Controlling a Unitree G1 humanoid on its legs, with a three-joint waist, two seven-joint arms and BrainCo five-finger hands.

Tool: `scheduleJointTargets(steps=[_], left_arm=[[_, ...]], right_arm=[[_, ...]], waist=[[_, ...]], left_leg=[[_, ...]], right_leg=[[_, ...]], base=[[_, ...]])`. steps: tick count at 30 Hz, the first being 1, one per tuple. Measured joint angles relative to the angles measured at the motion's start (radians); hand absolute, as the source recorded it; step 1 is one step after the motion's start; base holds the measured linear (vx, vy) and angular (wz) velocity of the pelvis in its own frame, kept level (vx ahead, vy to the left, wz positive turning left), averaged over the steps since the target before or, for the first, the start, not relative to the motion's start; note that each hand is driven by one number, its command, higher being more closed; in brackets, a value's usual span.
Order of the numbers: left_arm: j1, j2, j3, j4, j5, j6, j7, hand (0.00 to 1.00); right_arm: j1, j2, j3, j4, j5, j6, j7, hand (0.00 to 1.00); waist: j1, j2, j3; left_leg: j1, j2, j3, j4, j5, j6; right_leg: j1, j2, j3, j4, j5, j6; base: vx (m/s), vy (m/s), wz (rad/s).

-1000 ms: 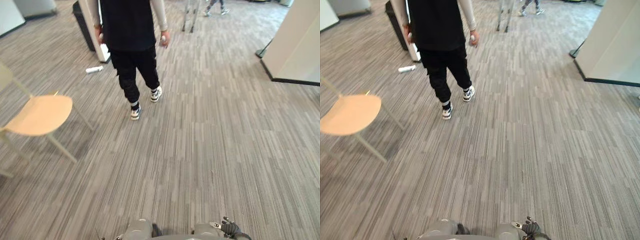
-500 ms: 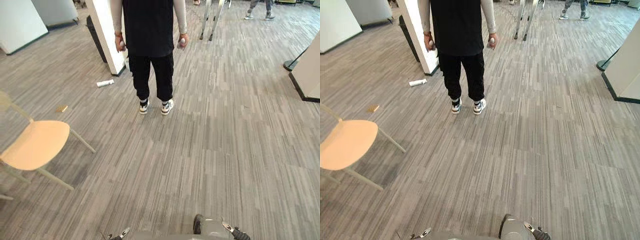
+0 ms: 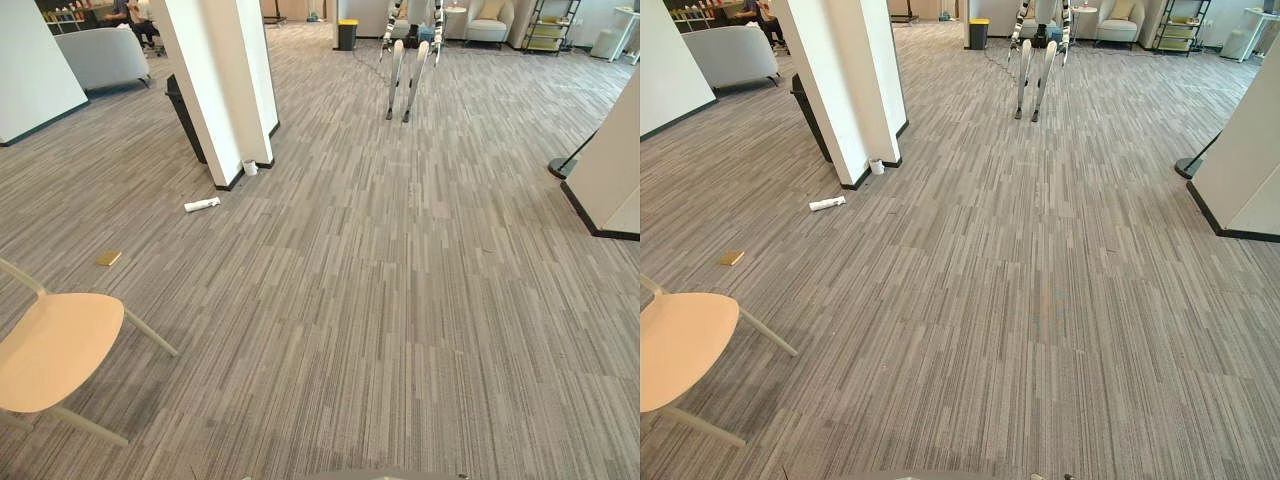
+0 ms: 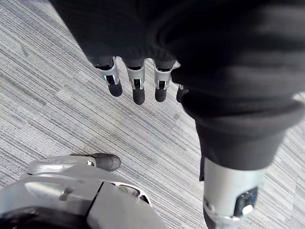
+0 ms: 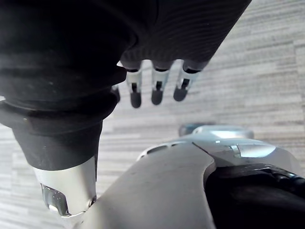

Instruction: Organize washtable

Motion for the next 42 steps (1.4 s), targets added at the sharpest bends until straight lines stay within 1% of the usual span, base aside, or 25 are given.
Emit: scheduleJointTargets(steps=[2, 5, 8, 13, 20, 21, 24, 25, 26, 27, 28, 29, 30, 31, 32, 33, 34, 35, 36, 37, 38, 39, 40, 41, 42], left_arm=[[0.000, -0.001, -0.005, 0.000, 0.000, 0.000, 0.000, 0.00], [0.000, 0.000, -0.048, 0.000, -0.012, -0.005, 0.001, 0.00], [0.002, 0.003, -0.073, 0.000, -0.024, -0.012, 0.003, 0.00], [0.007, 0.012, -0.138, -0.001, -0.076, -0.035, 0.003, 0.00], [0.007, 0.017, -0.156, -0.002, -0.091, -0.038, 0.000, 0.00], [0.004, 0.017, -0.156, -0.003, -0.092, -0.039, 0.000, 0.00], [-0.003, 0.018, -0.156, -0.004, -0.096, -0.038, 0.000, 0.00], [-0.007, 0.019, -0.154, -0.005, -0.101, -0.038, 0.000, 0.00], [-0.011, 0.022, -0.152, -0.008, -0.103, -0.038, 0.000, 0.00], [-0.011, 0.025, -0.150, -0.025, -0.111, -0.039, 0.000, 0.00], [-0.009, 0.020, -0.132, -0.038, -0.125, -0.044, 0.001, 0.00], [-0.010, 0.022, -0.123, -0.047, -0.132, -0.046, 0.000, 0.00], [-0.012, 0.009, -0.099, -0.067, -0.135, -0.047, 0.000, 0.00], [-0.013, 0.001, -0.098, -0.070, -0.146, -0.049, 0.001, 0.00], [-0.013, 0.011, -0.095, -0.074, -0.156, -0.052, -0.001, 0.00], [-0.013, 0.016, -0.098, -0.076, -0.160, -0.052, -0.001, 0.00], [-0.014, 0.016, -0.104, -0.081, -0.161, -0.049, -0.001, 0.00], [-0.012, 0.010, -0.107, -0.082, -0.162, -0.049, -0.001, 0.00], [-0.012, 0.003, -0.108, -0.081, -0.162, -0.048, -0.001, 0.00], [-0.007, -0.012, -0.108, -0.079, -0.162, -0.044, -0.001, 0.00], [0.007, -0.029, -0.107, -0.078, -0.162, -0.043, -0.001, 0.00], [0.011, -0.032, -0.105, -0.074, -0.162, -0.042, -0.001, 0.00], [0.015, -0.030, -0.096, -0.059, -0.163, -0.042, -0.001, 0.00], [0.015, -0.019, -0.091, -0.057, -0.165, -0.044, -0.002, 0.00], [0.018, -0.016, -0.078, -0.055, -0.166, -0.044, -0.003, 0.00]], right_arm=[[0.000, 0.000, 0.000, 0.000, 0.001, 0.000, 0.000, 0.00], [0.000, -0.002, 0.000, 0.000, 0.005, -0.001, -0.001, 0.00], [-0.001, -0.003, 0.000, 0.000, 0.027, -0.001, -0.002, 0.00], [-0.010, -0.002, 0.000, 0.000, 0.071, -0.003, -0.004, 0.00], [-0.023, 0.000, 0.002, 0.002, 0.081, -0.003, -0.005, 0.00], [-0.025, -0.001, 0.004, 0.001, 0.081, -0.003, -0.005, 0.00], [-0.030, -0.001, 0.004, 0.001, 0.088, -0.003, -0.005, 0.00], [-0.030, -0.001, 0.004, 0.002, 0.092, -0.003, -0.005, 0.00], [-0.033, -0.001, 0.004, 0.003, 0.092, -0.003, -0.006, 0.00], [-0.043, 0.000, 0.005, 0.003, 0.093, -0.003, -0.006, 0.00], [-0.048, 0.000, 0.006, 0.002, 0.098, -0.005, -0.005, 0.00], [-0.049, -0.001, 0.005, 0.003, 0.101, -0.007, -0.006, 0.00], [-0.052, -0.002, 0.006, 0.005, 0.102, -0.007, -0.006, 0.00], [-0.050, -0.001, 0.005, 0.001, 0.102, -0.008, -0.007, 0.00], [-0.057, 0.006, 0.005, -0.002, 0.101, -0.007, -0.010, 0.00], [-0.052, 0.008, 0.005, -0.001, 0.101, -0.007, -0.010, 0.00], [-0.056, 0.003, 0.004, -0.001, 0.100, -0.004, -0.012, 0.00], [-0.068, -0.001, 0.004, -0.001, 0.100, -0.004, -0.012, 0.00], [-0.085, -0.002, 0.004, -0.001, 0.100, -0.004, -0.012, 0.00], [-0.096, -0.017, 0.001, -0.007, 0.098, -0.006, -0.007, 0.00], [-0.094, -0.030, 0.000, -0.017, 0.098, -0.006, -0.007, 0.00], [-0.092, -0.031, 0.000, -0.019, 0.098, -0.006, -0.008, 0.00], [-0.094, -0.021, 0.001, -0.018, 0.096, -0.005, -0.010, 0.00], [-0.106, -0.010, 0.001, -0.012, 0.089, -0.007, -0.007, 0.00], [-0.112, -0.002, 0.004, -0.005, 0.088, -0.007, -0.005, 0.00]], waist=[[0.000, -0.002, 0.002], [-0.001, -0.001, 0.003], [0.000, 0.002, 0.005], [0.000, 0.010, 0.015], [-0.001, 0.010, 0.018], [-0.001, 0.014, 0.021], [-0.001, 0.015, 0.036], [-0.001, 0.004, 0.044], [0.001, 0.008, 0.048], [0.001, -0.002, 0.071], [0.005, 0.005, 0.089], [0.003, 0.014, 0.097], [0.001, 0.011, 0.109], [0.003, 0.024, 0.120], [0.003, 0.011, 0.137], [0.004, 0.001, 0.139], [0.006, 0.001, 0.141], [0.012, -0.005, 0.138], [0.020, 0.006, 0.143], [0.034, 0.028, 0.155], [0.046, 0.052, 0.154], [0.059, 0.055, 0.155], [0.079, 0.038, 0.150], [0.084, 0.010, 0.144], [0.083, -0.005, 0.141]], left_leg=[[0.000, 0.000, 0.001, -0.003, 0.000, 0.000], [0.000, -0.002, 0.003, -0.033, 0.019, -0.001], [-0.005, 0.000, 0.012, -0.034, 0.019, -0.001], [-0.023, 0.004, 0.023, -0.043, 0.018, -0.003], [-0.034, 0.020, 0.044, -0.043, 0.011, -0.013], [-0.036, 0.021, 0.043, -0.043, 0.011, -0.013], [-0.034, 0.025, 0.041, -0.035, 0.006, -0.020], [-0.040, 0.039, 0.041, -0.024, -0.003, -0.026], [-0.053, 0.047, 0.040, 0.010, -0.020, -0.029], [-0.100, 0.084, 0.037, 0.142, -0.086, -0.041], [-0.175, 0.138, 0.031, 0.332, -0.156, -0.047], [-0.225, 0.171, 0.028, 0.440, -0.171, -0.041], [-0.307, 0.234, 0.017, 0.631, -0.160, -0.025], [-0.345, 0.267, -0.001, 0.738, -0.135, -0.033], [-0.414, 0.291, -0.036, 0.863, -0.087, -0.044], [-0.431, 0.279, -0.038, 0.882, -0.102, -0.047], [-0.461, 0.222, -0.034, 0.824, -0.144, -0.025], [-0.475, 0.172, -0.034, 0.735, -0.151, -0.014], [-0.488, 0.124, -0.035, 0.611, -0.143, -0.013], [-0.497, 0.079, -0.037, 0.427, -0.113, -0.033], [-0.500, 0.058, -0.044, 0.254, -0.063, -0.046], [-0.506, 0.056, -0.055, 0.236, -0.015, -0.029], [-0.515, 0.041, -0.066, 0.281, 0.033, -0.003], [-0.548, 0.017, -0.080, 0.370, -0.004, 0.036], [-0.566, 0.001, -0.093, 0.418, -0.033, 0.067]], right_leg=[[0.000, 0.000, 0.000, -0.002, 0.000, 0.000], [-0.006, 0.003, -0.004, -0.018, 0.002, 0.002], [-0.011, 0.005, -0.003, -0.027, 0.014, 0.009], [-0.017, 0.010, -0.006, -0.061, 0.024, 0.008], [-0.015, 0.025, -0.035, -0.098, 0.056, 0.014], [-0.013, 0.025, -0.038, -0.102, 0.057, 0.015], [0.001, 0.028, -0.059, -0.110, 0.057, 0.015], [0.002, 0.032, -0.063, -0.113, 0.056, 0.014], [0.006, 0.034, -0.066, -0.112, 0.054, 0.010], [0.014, 0.046, -0.082, -0.107, 0.035, -0.018], [0.020, 0.066, -0.093, -0.104, 0.006, -0.053], [0.023, 0.082, -0.094, -0.102, 0.003, -0.052], [0.045, 0.111, -0.097, -0.102, -0.003, -0.060], [0.067, 0.124, -0.092, -0.104, -0.011, -0.072], [0.106, 0.129, -0.088, -0.107, -0.033, -0.084], [0.117, 0.121, -0.089, -0.107, -0.046, -0.093], [0.118, 0.100, -0.092, -0.094, -0.066, -0.094], [0.111, 0.084, -0.086, -0.090, -0.077, -0.100], [0.102, 0.072, -0.071, -0.091, -0.084, -0.099], [0.095, 0.065, -0.052, -0.099, -0.089, -0.092], [0.092, 0.067, -0.033, -0.106, -0.097, -0.080], [0.089, 0.066, -0.017, -0.107, -0.105, -0.070], [0.086, 0.048, 0.015, -0.110, -0.132, -0.080], [0.086, 0.018, 0.031, -0.107, -0.161, -0.080], [0.084, 0.012, 0.035, -0.086, -0.173, -0.075]], base=[[0.00, 0.000, 0.00], [0.00, 0.000, 0.00], [0.02, 0.011, -0.07], [0.01, 0.004, -0.03], [0.04, -0.011, -0.05], [0.03, -0.014, 0.04], [0.04, -0.016, 0.12], [0.03, -0.029, 0.08], [0.03, -0.059, -0.01], [0.02, -0.099, -0.12], [0.00, -0.086, -0.12], [0.00, -0.104, -0.07], [0.02, -0.119, 0.01], [0.08, -0.117, 0.08], [0.10, -0.070, 0.14], [0.13, 0.004, 0.25], [0.11, 0.003, 0.13], [0.15, 0.040, -0.08], [0.18, 0.102, -0.43], [0.26, 0.171, -0.61], [0.32, 0.228, -0.62], [0.38, 0.255, -0.66], [0.44, 0.239, -0.63], [0.31, 0.146, -0.55], [0.35, 0.106, -0.28]])
